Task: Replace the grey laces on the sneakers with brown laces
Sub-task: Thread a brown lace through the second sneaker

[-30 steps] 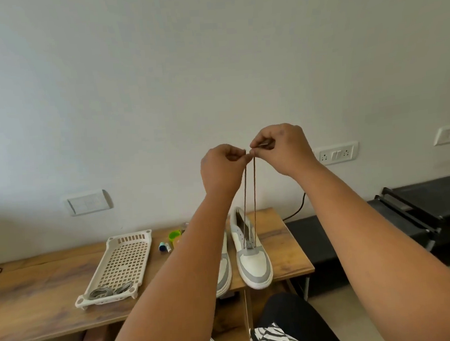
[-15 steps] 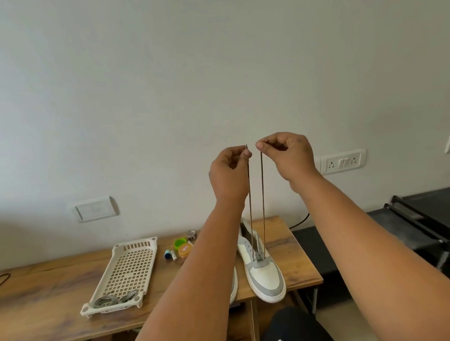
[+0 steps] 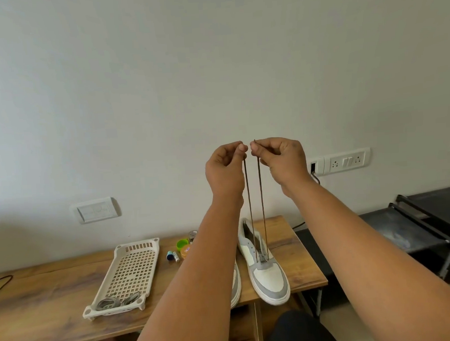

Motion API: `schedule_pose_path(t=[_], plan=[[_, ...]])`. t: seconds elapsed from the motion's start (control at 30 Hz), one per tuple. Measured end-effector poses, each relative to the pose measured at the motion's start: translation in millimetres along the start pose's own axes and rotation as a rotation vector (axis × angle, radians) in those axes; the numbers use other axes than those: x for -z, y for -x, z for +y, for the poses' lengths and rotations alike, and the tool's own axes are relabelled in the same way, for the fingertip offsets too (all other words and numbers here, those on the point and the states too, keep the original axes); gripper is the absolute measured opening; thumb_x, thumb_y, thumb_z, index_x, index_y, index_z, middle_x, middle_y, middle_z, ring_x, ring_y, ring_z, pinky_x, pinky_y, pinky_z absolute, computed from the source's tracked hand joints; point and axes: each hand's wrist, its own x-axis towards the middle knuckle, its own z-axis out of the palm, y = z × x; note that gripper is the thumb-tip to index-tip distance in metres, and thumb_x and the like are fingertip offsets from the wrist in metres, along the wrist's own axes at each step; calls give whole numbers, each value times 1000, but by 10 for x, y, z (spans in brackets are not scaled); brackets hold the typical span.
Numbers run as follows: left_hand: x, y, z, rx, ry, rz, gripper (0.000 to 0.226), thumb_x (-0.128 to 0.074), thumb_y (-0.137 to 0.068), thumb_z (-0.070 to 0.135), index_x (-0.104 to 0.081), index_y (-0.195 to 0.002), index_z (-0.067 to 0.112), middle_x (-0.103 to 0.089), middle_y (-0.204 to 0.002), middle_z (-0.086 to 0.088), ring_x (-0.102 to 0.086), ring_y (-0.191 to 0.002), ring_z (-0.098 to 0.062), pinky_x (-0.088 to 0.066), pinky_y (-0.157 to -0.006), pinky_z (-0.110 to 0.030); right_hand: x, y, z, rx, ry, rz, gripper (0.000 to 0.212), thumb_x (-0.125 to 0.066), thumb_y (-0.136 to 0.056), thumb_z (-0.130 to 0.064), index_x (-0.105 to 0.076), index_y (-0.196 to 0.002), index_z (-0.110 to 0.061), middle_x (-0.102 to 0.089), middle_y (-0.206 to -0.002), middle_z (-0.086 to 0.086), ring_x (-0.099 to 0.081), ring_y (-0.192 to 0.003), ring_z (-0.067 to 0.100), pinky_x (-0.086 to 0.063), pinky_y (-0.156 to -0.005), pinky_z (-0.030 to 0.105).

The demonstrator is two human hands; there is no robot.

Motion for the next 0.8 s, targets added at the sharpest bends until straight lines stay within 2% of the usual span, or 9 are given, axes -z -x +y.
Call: schedule_pose_path(t=[0.1,0.23,0.37,0.47,0.7,0.8], plan=[[18,-29,4,-15,-20,-2,7,-69,-91,9,-72,-93,15,-75,-91,-6,-69,-82,-10,-55,-79,-20,-34,4,45,-12,47,24,16,-70,-90,-15,-74,-105,-18,-74,-95,-6,-70,-92,7,-57,-87,28],[4,-35,10,-36,-51,-15,7,-69,-91,9,-72,-95,15,-75,-93,-5,-71,-87,-12,-56,-82,-21,-45,14,57,8,76,60,14,-72,-88,-18,-74,-102,-20,-75,-93,-6,-70,-91,6,-57,-85,28],[-18,-50,8,-79,-121,-16,7,-72,-89,13,-72,-94,18,-75,-91,0,-71,-89,-9,-55,-80,-19,-42,9,20,37,101,89,9,-74,-87,-23,-75,-96,-23,-73,-90,-12,-68,-87,-1,-52,-77,12],[-28,-57,-4,-102,-145,-29,7,-73,-89,14,-72,-92,20,-75,-89,2,-71,-88,-7,-55,-79,-18,-40,-6,1,41,114,92,6,-73,-87,-25,-75,-93,-23,-72,-89,-13,-66,-85,-2,-49,-72,7],[-22,-79,-12,-112,-160,-35,6,-72,-89,14,-73,-94,18,-75,-89,2,-71,-88,-7,-55,-80,-19,-44,-22,-2,44,115,81,10,-73,-87,-24,-75,-96,-20,-72,-91,-10,-67,-89,3,-51,-77,14],[1,-74,-19,-104,-184,-25,5,-72,-89,17,-72,-94,20,-75,-89,3,-70,-88,-7,-55,-80,-19,-44,-9,27,28,110,75,8,-72,-88,-24,-74,-95,-21,-71,-88,-10,-66,-85,2,-54,-78,19]])
